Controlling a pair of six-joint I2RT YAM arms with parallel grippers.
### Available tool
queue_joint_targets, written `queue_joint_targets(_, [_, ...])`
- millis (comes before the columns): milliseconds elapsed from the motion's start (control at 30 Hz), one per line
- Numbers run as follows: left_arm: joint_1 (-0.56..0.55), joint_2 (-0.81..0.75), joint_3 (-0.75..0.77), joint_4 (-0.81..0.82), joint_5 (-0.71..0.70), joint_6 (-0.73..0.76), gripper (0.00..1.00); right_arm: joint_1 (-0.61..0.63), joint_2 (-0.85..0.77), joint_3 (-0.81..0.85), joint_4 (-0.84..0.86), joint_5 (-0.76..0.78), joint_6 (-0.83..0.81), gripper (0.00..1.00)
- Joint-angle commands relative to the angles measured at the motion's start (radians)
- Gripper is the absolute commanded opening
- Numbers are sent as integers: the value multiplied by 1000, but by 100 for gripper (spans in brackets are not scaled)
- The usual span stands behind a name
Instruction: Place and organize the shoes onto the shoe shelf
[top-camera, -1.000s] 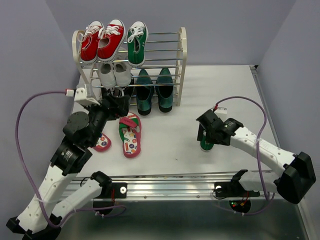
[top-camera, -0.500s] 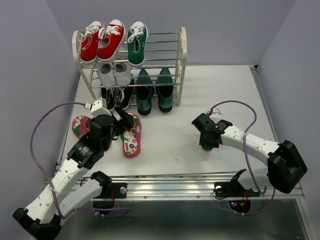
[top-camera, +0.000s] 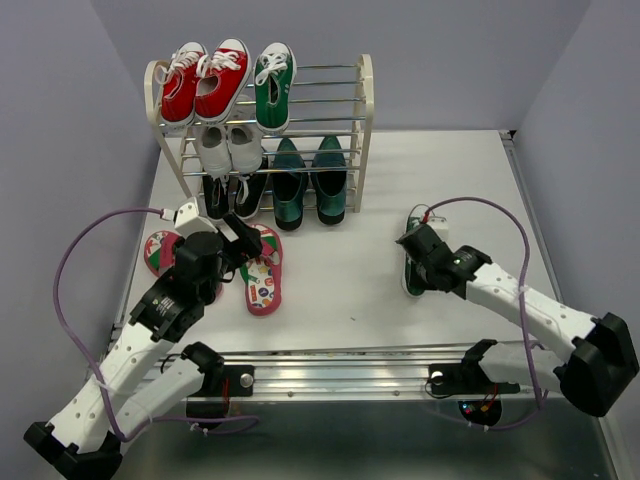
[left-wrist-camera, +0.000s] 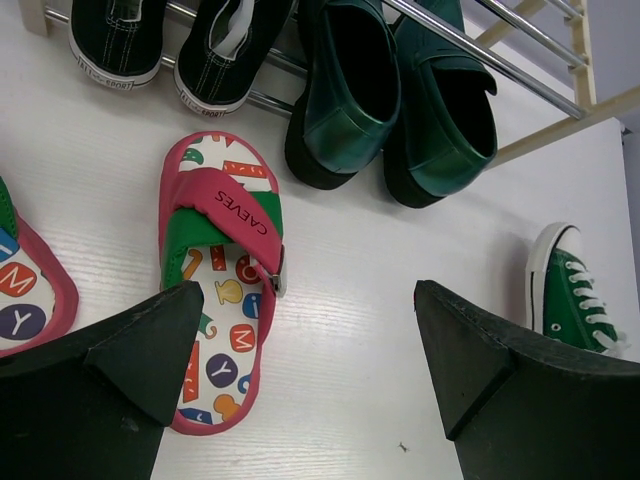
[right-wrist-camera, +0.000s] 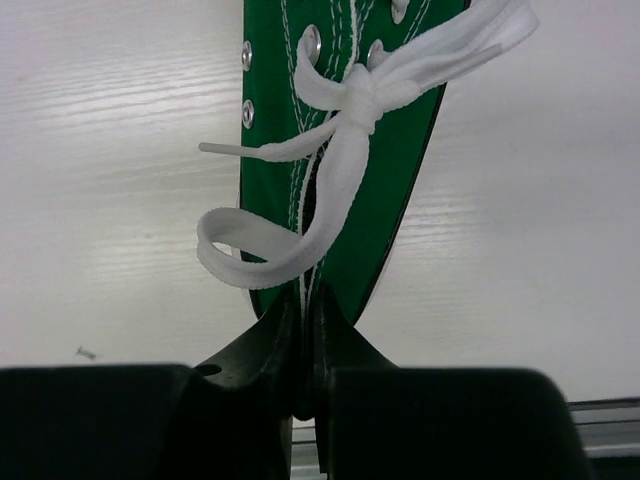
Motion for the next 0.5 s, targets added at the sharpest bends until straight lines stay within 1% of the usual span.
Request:
queue_joint_targets(0, [-6, -6, 9, 35, -37, 27, 99, -7, -145, 137, 103, -88, -244, 1])
queue_joint_targets(33, [-6, -3, 9, 38, -40, 27, 99, -7, -154, 160, 86, -133, -271, 1])
queue_joint_targets(67, [-6, 0, 7, 43, -40, 30, 99, -7, -168, 206, 65, -224, -308, 1])
queue_joint_targets(167, [-6, 5, 4, 55, -39, 38, 99, -7, -183, 255, 45, -416, -382, 1])
queue_joint_targets(200, [-4, 5, 4, 55, -45, 42, 99, -7, -194, 281, 41, -545, -397, 1])
queue_joint_targets(267, [-4, 6, 4, 49, -60, 45, 99, -7, -202, 306, 41, -647, -436, 1])
queue_joint_targets(300, [-4, 3, 4, 47, -65, 45, 99, -7, -202, 321, 35, -755, -457, 1])
queue_joint_targets(433, [-4, -6, -7, 58, -68, 48, 99, -7, -194, 411, 20, -943, -531, 1])
queue_joint_targets(467, [-4, -7, -10, 58, -68, 48, 99, -7, -193, 428, 25, -966, -543, 1])
